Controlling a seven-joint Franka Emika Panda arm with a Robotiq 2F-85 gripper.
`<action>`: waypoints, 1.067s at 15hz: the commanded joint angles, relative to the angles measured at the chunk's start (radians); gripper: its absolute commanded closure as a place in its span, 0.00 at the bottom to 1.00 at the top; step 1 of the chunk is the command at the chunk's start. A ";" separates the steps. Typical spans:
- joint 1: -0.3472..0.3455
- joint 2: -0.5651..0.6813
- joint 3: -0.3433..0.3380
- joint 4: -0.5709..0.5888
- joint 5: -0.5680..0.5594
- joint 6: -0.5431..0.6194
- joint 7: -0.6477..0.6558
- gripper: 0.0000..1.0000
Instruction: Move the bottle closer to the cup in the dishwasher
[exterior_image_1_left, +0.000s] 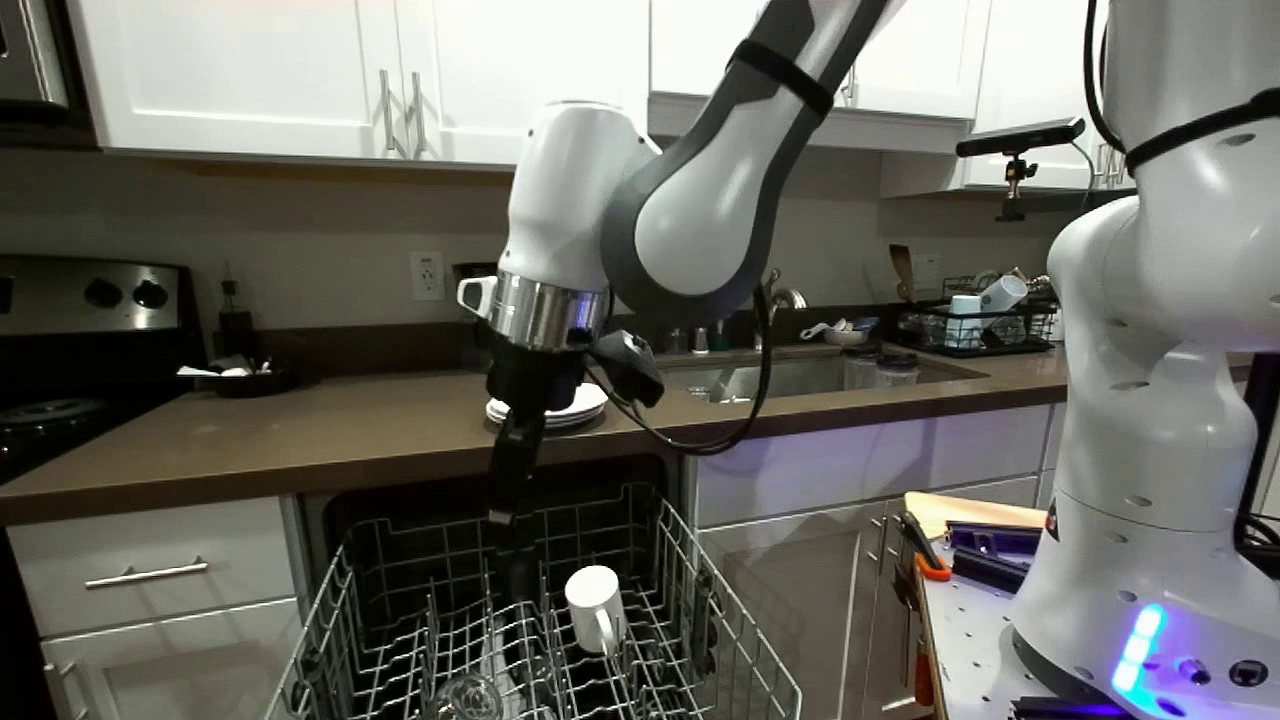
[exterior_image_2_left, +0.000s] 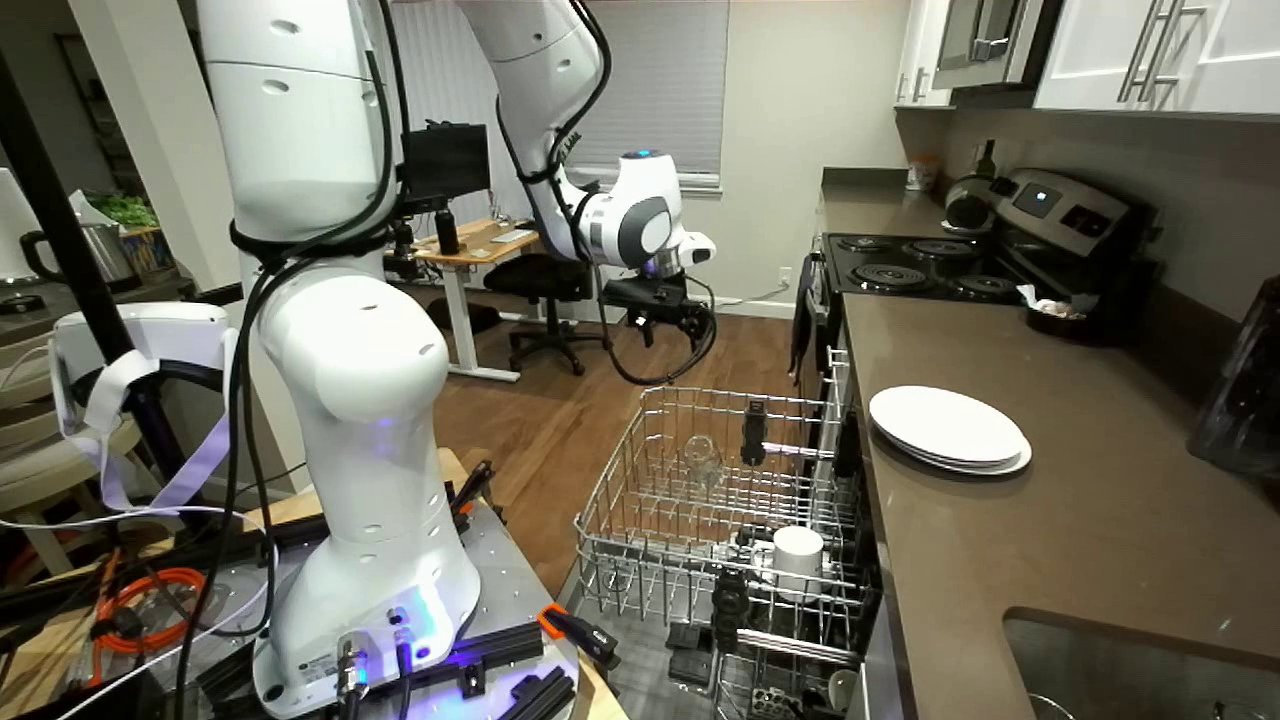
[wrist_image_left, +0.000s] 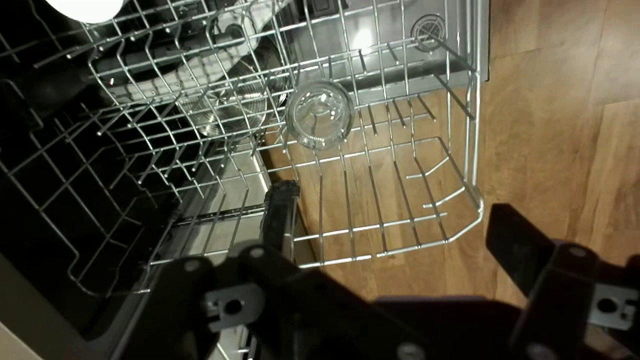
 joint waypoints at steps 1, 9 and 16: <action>0.034 0.091 -0.055 0.041 -0.183 0.017 0.088 0.00; 0.088 0.248 -0.185 0.123 -0.353 -0.006 0.229 0.00; 0.086 0.279 -0.188 0.142 -0.260 -0.001 0.179 0.00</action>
